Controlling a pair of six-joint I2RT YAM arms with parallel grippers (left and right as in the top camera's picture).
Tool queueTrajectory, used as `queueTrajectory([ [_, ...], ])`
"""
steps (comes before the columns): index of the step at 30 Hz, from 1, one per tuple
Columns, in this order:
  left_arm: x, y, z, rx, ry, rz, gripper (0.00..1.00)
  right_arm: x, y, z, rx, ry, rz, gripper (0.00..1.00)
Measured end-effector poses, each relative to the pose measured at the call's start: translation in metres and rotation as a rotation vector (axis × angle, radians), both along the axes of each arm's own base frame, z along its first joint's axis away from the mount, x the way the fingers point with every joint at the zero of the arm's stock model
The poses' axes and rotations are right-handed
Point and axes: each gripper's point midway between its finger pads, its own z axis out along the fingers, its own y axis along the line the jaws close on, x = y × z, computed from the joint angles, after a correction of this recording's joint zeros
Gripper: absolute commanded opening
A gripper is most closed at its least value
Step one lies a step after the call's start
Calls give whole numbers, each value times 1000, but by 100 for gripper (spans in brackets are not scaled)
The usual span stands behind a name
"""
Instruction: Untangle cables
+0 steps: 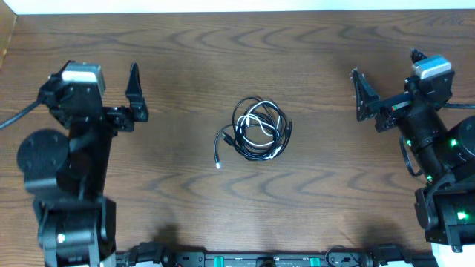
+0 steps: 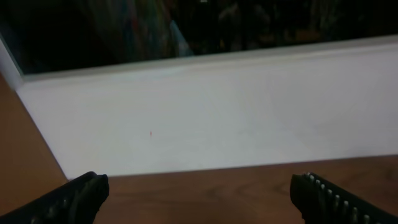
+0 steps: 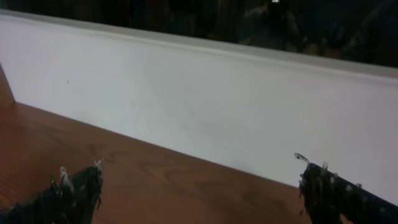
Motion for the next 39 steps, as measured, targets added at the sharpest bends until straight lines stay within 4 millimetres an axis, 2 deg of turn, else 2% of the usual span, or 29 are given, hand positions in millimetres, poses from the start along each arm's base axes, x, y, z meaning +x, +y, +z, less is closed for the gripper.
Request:
queueTrajectory([
  [4,-12,-3,8,3,-23,-10,98,1,2,13,9,-53,11,99],
  [6,-13,-3,2,2,5,-11,98,5,3,22,28,-87,14,99],
  [8,-12,-4,-4,7,31,-14,98,11,3,22,39,-90,14,99],
  [13,-4,-3,-18,32,83,-17,98,38,-2,0,56,-16,-32,99],
  [18,6,-2,-49,45,203,-21,98,58,-7,-38,48,128,-76,99],
  [21,9,0,-71,44,290,-17,98,60,-9,-41,27,196,-88,99],
  [23,10,2,-78,46,319,-7,98,58,-10,-33,13,220,-91,99],
  [25,11,4,-80,48,325,3,98,54,-10,-12,4,206,-91,99],
  [28,11,6,-80,53,328,14,98,52,-10,2,7,178,-90,99],
  [35,13,0,-73,49,294,-22,98,61,-6,-15,2,237,-70,99],
  [39,12,-5,-62,50,251,-48,98,62,0,-9,10,212,-32,99],
])
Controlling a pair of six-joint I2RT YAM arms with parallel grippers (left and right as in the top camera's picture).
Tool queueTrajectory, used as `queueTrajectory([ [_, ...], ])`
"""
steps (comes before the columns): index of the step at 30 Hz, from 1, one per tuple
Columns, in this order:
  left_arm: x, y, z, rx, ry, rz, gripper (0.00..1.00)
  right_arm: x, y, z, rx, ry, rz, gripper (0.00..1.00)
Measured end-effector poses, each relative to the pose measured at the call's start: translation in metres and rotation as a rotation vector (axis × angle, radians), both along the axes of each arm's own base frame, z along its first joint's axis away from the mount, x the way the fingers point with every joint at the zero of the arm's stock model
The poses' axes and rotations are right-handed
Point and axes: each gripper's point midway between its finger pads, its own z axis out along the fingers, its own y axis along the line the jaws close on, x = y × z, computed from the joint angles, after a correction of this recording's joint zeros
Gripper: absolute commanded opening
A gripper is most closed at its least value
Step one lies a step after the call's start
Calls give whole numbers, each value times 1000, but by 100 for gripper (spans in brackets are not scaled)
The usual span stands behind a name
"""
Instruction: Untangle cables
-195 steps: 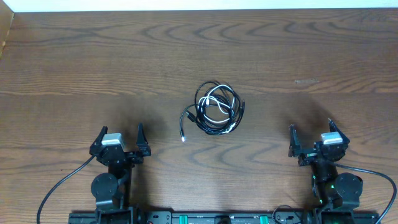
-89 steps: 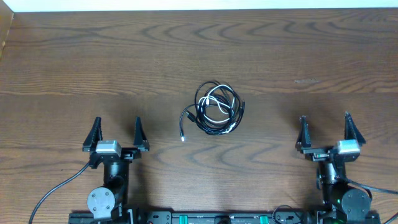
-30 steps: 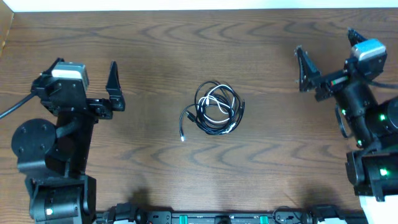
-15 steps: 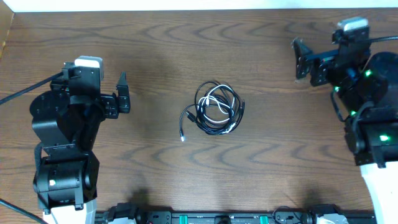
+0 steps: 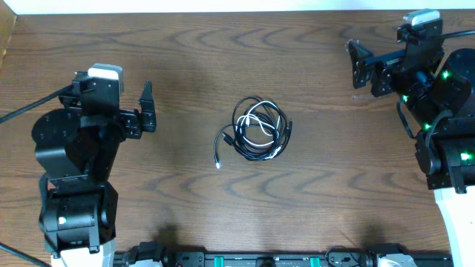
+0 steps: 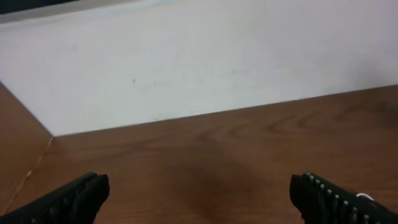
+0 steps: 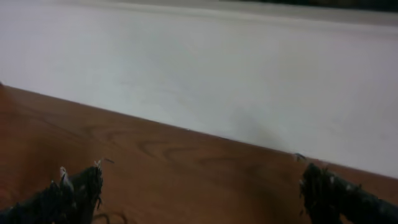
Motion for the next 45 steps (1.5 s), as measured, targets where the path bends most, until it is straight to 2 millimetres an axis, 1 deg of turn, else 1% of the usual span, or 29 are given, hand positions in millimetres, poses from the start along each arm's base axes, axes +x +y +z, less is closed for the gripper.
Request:
queueTrajectory([
  [3,-1,-2,1,-3,-3,-12,97,1,3,8,6,-35,16,99],
  [4,-1,-3,1,-4,-3,-14,79,2,4,12,10,-49,24,99],
  [5,-1,-3,1,-3,-3,-14,72,2,6,13,12,-56,32,99],
  [6,-1,-3,1,-3,-4,-16,73,2,9,17,17,-70,51,99],
  [7,-1,-3,1,2,-4,-18,84,2,12,17,21,-71,69,99],
  [8,-1,-3,1,0,-3,-19,87,3,13,16,23,-70,78,99],
  [10,-2,-5,-2,0,8,-29,90,6,18,11,29,-56,100,99],
  [13,-2,-6,-10,0,42,-36,90,15,19,-3,36,-12,100,99],
  [15,6,-5,-20,-4,77,-36,90,29,20,-25,63,60,89,99],
  [16,9,-4,-25,-5,93,-33,90,34,20,-33,77,86,85,99],
  [17,12,-3,-29,-6,107,-31,90,36,20,-38,85,103,83,99],
  [18,18,-1,-37,-5,134,-21,90,42,21,-52,99,149,76,99],
  [20,25,3,-48,-3,168,-5,90,45,21,-70,103,209,71,99],
  [22,27,7,-52,5,181,19,89,46,20,-75,97,225,64,99],
  [26,26,15,-52,19,181,61,89,47,11,-78,69,234,13,99],
  [29,27,18,-52,4,184,85,89,48,4,-73,58,232,-25,99],
  [32,29,21,-52,1,182,107,88,52,0,-53,58,197,-52,99],
  [36,35,29,-48,7,155,146,88,53,-2,-34,65,158,-61,99],
  [39,40,35,-35,17,108,182,88,54,-3,-29,64,154,-71,99],
  [41,46,40,-18,24,80,203,88,56,-6,-23,71,157,-89,99],
  [43,54,42,2,23,56,212,87,59,-7,-10,92,152,-105,99],
  [45,60,43,18,18,43,218,87,59,-8,-2,103,170,-115,99],
])
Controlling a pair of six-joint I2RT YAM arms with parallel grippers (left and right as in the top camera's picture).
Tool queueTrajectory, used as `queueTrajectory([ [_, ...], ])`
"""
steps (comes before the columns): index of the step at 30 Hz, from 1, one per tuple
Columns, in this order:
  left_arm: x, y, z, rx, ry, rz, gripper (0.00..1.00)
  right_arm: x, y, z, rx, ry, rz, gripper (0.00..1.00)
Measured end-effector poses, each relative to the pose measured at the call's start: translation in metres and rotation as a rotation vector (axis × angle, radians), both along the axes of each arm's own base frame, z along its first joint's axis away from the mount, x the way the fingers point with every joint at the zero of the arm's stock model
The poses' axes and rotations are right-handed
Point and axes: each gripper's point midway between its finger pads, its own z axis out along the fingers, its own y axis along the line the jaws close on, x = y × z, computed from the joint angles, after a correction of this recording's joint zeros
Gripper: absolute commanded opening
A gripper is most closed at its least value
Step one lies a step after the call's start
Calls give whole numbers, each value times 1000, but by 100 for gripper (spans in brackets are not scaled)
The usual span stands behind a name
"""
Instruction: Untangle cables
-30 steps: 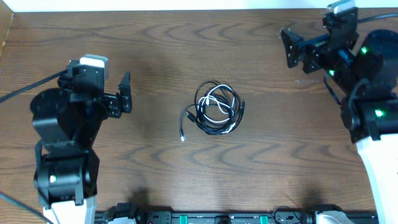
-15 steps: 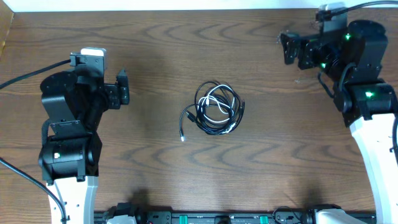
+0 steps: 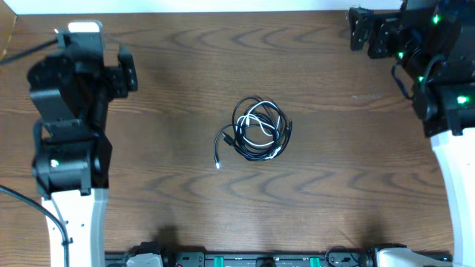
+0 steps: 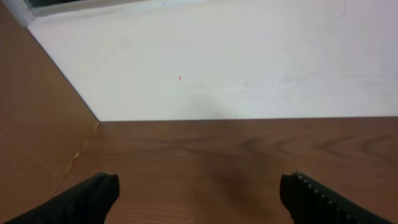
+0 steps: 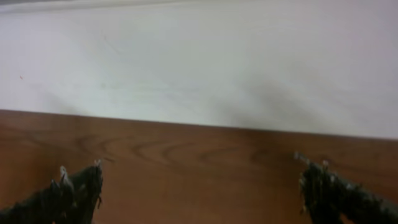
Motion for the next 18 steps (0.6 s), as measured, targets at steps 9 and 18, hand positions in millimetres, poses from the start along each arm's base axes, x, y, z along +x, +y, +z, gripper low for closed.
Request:
queueTrajectory([
  [9,16,3,22,-44,68,23,88,-8,14,-9,-54,260,117,99],
  [18,13,3,26,-39,73,23,88,-36,5,34,-121,218,131,99],
])
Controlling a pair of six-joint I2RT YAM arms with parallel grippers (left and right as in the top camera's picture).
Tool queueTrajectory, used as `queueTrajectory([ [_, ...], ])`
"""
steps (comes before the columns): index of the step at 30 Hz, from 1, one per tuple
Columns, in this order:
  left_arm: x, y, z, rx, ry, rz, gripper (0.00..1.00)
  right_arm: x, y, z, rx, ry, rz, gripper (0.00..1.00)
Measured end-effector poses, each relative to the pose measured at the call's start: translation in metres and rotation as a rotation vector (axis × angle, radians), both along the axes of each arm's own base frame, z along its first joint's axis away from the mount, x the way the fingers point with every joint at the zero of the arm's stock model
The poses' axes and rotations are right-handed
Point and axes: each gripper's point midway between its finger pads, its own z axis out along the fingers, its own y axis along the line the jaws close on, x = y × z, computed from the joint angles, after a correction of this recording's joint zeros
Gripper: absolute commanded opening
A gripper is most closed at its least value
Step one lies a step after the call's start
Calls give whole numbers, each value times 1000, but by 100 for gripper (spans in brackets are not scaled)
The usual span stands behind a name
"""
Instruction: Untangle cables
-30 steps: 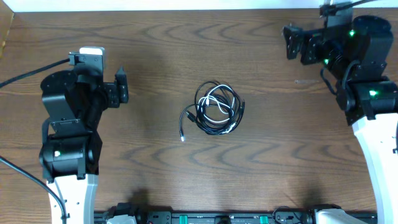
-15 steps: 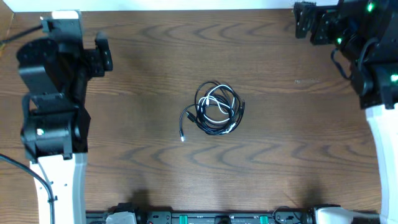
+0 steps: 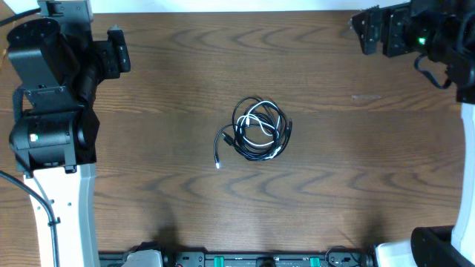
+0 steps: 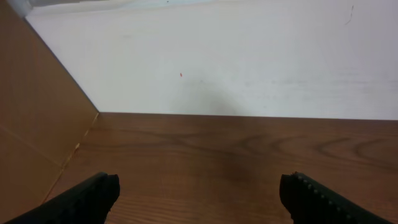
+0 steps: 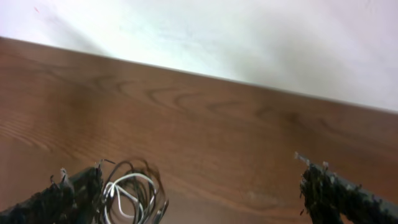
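A tangle of black and white cables [image 3: 257, 130] lies coiled at the middle of the wooden table, with one plug end [image 3: 217, 160] trailing to its left. In the right wrist view the cables [image 5: 132, 194] show blurred at the lower left, close to the left finger. My left gripper [image 3: 117, 52] hangs open at the far left, well away from the tangle, with nothing between its fingers [image 4: 86, 198]. Open and holding nothing too, my right gripper [image 3: 369, 31] is at the far right corner.
The brown wooden table [image 3: 334, 178] ends at a white wall [image 4: 236, 56] along its far edge. A wooden side panel [image 4: 31, 112] stands at the far left. A dark rail with equipment [image 3: 245, 259] runs along the near edge.
Both arms have shifted a little further outward and up in the overhead view. The right wrist view now looks lower, so the cable tangle shows in it. The cables have not moved.
Both grippers stood open at mid-depth on either side of the tangle, facing the far wall. Then they were further back, and later near the far corners. The cables lay untouched throughout, and both grippers remain open.
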Motion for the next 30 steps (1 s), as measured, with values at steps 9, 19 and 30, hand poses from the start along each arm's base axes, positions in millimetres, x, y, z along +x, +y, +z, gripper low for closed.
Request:
queueTrajectory([
  [9,-16,0,-24,-91,122,36,89,-9,6,3,11,9,21,99],
  [19,-11,-3,-18,-146,185,24,89,-23,6,-16,8,112,20,99],
  [30,5,-24,-61,-240,330,-23,82,13,57,-100,-50,314,149,99],
])
